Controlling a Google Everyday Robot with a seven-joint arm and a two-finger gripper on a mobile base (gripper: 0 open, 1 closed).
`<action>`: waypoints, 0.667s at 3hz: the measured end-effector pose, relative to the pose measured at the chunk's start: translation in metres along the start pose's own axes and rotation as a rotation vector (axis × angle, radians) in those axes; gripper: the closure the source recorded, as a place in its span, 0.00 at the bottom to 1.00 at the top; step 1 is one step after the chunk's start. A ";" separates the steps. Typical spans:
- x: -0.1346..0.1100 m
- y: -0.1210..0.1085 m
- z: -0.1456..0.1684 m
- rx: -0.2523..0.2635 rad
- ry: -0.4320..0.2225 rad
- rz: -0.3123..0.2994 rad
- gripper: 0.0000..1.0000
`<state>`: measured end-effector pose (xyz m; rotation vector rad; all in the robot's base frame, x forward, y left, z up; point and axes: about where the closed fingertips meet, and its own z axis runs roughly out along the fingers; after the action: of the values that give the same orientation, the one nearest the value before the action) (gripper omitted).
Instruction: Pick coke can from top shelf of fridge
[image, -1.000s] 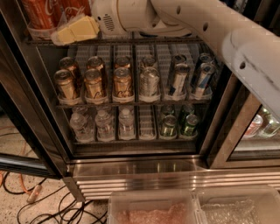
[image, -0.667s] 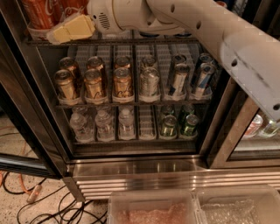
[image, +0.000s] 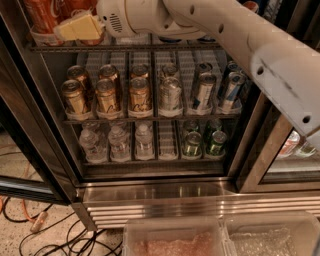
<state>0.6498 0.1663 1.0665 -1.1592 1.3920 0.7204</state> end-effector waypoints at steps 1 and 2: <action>0.001 0.000 0.002 -0.001 -0.002 0.002 0.48; -0.004 -0.003 0.002 -0.001 -0.002 0.002 0.72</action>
Offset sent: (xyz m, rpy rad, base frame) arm 0.0047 0.0019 -0.0071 0.0133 0.0058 -0.0019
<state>0.6532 0.1679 1.0706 -1.1577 1.3913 0.7243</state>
